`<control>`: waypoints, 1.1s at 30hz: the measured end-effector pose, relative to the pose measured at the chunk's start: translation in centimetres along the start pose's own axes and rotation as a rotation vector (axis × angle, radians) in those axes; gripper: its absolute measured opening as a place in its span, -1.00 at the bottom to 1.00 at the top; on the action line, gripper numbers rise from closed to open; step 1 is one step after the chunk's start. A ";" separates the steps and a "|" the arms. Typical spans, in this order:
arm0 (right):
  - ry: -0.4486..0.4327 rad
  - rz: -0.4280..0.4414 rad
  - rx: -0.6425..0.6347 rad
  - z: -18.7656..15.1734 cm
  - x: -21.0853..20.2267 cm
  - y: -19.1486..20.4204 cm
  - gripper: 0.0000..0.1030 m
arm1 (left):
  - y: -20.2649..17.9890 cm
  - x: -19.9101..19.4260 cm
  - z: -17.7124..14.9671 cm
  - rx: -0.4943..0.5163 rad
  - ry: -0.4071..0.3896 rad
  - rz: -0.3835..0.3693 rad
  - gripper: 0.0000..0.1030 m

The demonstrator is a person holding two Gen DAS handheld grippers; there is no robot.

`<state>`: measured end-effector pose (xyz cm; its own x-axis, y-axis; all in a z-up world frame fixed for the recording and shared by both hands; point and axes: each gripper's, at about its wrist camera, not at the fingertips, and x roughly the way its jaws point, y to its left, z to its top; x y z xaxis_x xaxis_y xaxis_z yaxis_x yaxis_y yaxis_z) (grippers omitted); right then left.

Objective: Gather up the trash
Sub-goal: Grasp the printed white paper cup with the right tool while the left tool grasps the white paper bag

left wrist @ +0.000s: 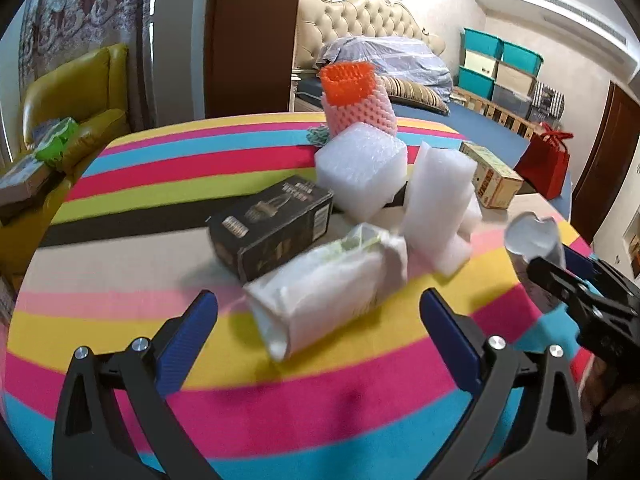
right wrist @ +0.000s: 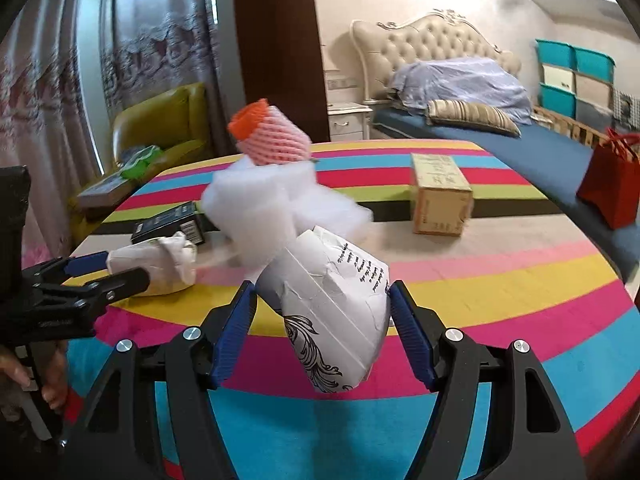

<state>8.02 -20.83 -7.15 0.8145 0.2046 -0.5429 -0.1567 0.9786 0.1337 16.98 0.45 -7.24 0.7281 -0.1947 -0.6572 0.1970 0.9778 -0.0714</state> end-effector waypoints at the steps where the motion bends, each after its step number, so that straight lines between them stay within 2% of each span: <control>1: 0.000 0.001 0.007 -0.1 0.0 -0.2 0.27 | -0.4 0.5 0.2 0.013 0.006 0.006 0.84; 3: -0.004 0.003 0.015 -0.2 0.0 -0.5 0.27 | -1.1 1.9 0.6 0.036 0.059 -0.009 0.67; 5: -0.006 0.009 0.025 -0.4 0.0 -0.8 0.27 | -1.9 2.7 0.5 0.067 0.093 -0.007 0.59; 6: -0.007 0.011 0.028 -0.4 0.0 -0.9 0.27 | -2.2 2.9 0.4 0.079 0.100 -0.019 0.34; 7: -0.008 0.011 0.033 -0.5 0.1 -1.1 0.28 | -2.6 3.1 0.3 0.101 0.115 -0.042 -0.11; 8: -0.006 0.014 0.037 -0.6 0.1 -1.2 0.28 | -3.0 3.3 0.1 0.124 0.115 -0.026 -0.18; 10: -0.003 0.016 0.042 -0.8 0.2 -1.2 0.28 | -3.3 3.0 -0.1 0.139 0.098 -0.022 -0.72; 12: -0.001 0.017 0.038 -1.0 0.4 -1.2 0.28 | -3.4 2.7 -0.5 0.116 0.094 -0.069 -0.86; 15: 0.009 0.018 0.046 -1.3 0.7 -1.3 0.28 | -3.1 2.1 -1.4 0.077 0.063 -0.077 -0.87; 18: 0.009 0.018 0.045 -1.2 0.7 -1.2 0.28 | -3.6 1.0 -1.9 0.108 0.016 -0.053 -0.87; 19: 0.010 0.017 0.045 -1.2 0.7 -1.2 0.28 | -3.9 0.7 -2.1 0.116 0.009 -0.051 -0.79; 20: 0.010 0.019 0.049 -1.2 0.7 -1.3 0.28 | -4.1 0.5 -2.3 0.119 0.012 -0.055 -0.67; 21: 0.011 0.020 0.052 -1.2 0.7 -1.3 0.28 | -4.0 0.3 -2.5 0.113 0.017 -0.058 -0.25; 22: 0.012 0.021 0.054 -1.2 0.7 -1.4 0.28 | -4.0 0.1 -2.5 0.105 0.013 -0.058 0.06; 23: 0.011 0.024 0.057 -1.2 0.8 -1.5 0.28 | -3.7 -0.4 -2.5 0.088 -0.001 -0.065 0.12; 27: 0.011 0.027 0.063 -1.3 0.8 -1.6 0.28 | -3.1 -1.5 -2.2 0.032 -0.010 -0.078 0.20; 31: 0.011 0.026 0.063 -1.2 0.7 -1.7 0.28 | -3.1 -1.2 -0.4 0.063 -0.031 -0.028 0.23; 33: 0.011 0.027 0.063 -1.3 0.7 -1.6 0.28 | -3.3 -0.4 0.5 0.074 -0.024 -0.033 0.22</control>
<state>8.17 -22.24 -8.82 0.8044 0.2310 -0.5473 -0.1425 0.9694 0.1998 16.37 -2.69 -6.40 0.7359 -0.2298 -0.6369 0.2690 0.9624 -0.0365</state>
